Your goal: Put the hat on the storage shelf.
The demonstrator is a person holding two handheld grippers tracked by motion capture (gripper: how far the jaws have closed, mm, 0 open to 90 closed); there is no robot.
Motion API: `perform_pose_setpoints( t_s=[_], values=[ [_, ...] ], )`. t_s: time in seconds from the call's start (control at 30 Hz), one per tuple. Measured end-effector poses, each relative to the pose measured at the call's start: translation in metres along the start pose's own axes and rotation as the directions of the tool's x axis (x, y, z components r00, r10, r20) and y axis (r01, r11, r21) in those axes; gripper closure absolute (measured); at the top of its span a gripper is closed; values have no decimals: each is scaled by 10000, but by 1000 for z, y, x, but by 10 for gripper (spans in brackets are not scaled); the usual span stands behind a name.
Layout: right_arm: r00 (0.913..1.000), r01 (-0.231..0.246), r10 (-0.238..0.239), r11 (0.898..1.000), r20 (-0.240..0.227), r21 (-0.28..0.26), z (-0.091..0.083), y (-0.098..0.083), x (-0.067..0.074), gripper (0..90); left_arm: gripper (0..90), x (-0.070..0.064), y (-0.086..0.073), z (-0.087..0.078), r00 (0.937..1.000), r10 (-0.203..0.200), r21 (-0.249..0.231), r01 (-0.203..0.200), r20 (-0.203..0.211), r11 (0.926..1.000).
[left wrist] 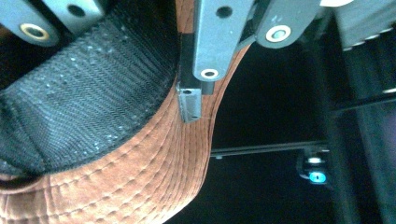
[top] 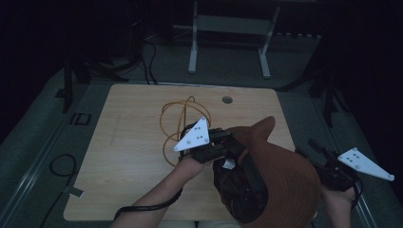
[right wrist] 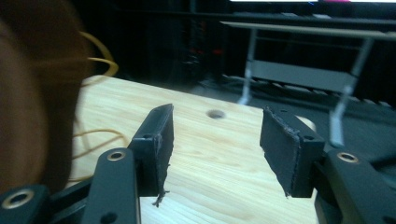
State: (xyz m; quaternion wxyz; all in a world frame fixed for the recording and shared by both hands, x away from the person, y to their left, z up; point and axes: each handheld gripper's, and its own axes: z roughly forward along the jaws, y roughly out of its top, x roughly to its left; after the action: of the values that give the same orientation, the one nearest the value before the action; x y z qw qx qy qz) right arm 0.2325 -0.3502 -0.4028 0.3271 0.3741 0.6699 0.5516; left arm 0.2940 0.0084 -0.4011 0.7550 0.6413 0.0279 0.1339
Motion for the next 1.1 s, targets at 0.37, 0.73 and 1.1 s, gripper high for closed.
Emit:
perform_pose_setpoints(
  t_s=[0.37,0.73,1.1],
  values=[
    [9305,1185,-1328,9910,-3413,-625,24,13,62,401,861,-3,-5,1,9980,129,-152,-120,614,9998],
    [9009,538,-950,9927,-4236,-1082,60,10,68,382,861,-11,-5,15,9977,576,283,-566,-353,9980],
    [8907,310,-772,9935,-4479,-1095,72,9,69,651,860,-8,-10,16,9979,189,428,-162,-623,9990]
  ],
)
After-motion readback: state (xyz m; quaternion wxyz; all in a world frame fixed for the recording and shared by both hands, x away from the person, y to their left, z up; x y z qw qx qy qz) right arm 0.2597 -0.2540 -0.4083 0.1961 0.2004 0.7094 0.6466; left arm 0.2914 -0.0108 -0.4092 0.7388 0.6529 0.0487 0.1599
